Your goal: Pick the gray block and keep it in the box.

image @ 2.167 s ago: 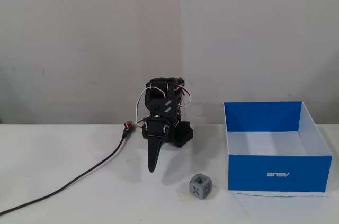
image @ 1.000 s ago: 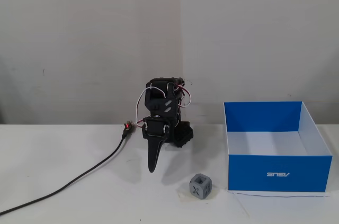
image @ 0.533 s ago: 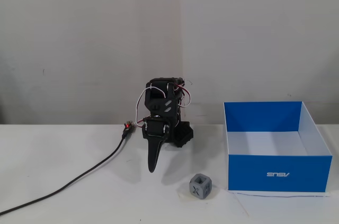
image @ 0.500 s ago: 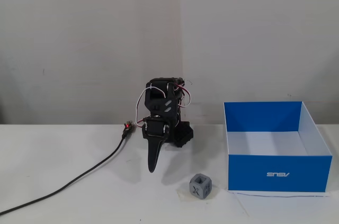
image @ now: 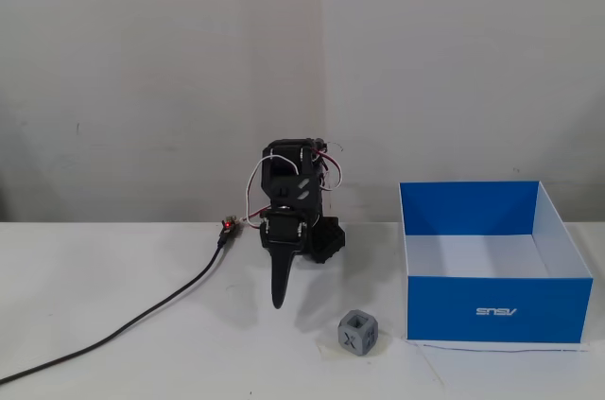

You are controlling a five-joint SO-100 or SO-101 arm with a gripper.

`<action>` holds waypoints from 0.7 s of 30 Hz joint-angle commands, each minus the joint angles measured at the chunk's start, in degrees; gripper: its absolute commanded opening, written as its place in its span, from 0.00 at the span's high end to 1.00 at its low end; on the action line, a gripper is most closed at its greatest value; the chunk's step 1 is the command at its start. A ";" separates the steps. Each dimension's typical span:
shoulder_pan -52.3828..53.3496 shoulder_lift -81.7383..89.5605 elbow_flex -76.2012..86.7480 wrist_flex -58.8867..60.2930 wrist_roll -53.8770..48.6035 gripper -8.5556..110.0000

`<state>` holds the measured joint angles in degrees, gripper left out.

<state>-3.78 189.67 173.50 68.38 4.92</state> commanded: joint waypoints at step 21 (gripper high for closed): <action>-6.77 -8.35 -12.39 -3.78 -2.81 0.93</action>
<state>-9.93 186.59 168.31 66.97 3.08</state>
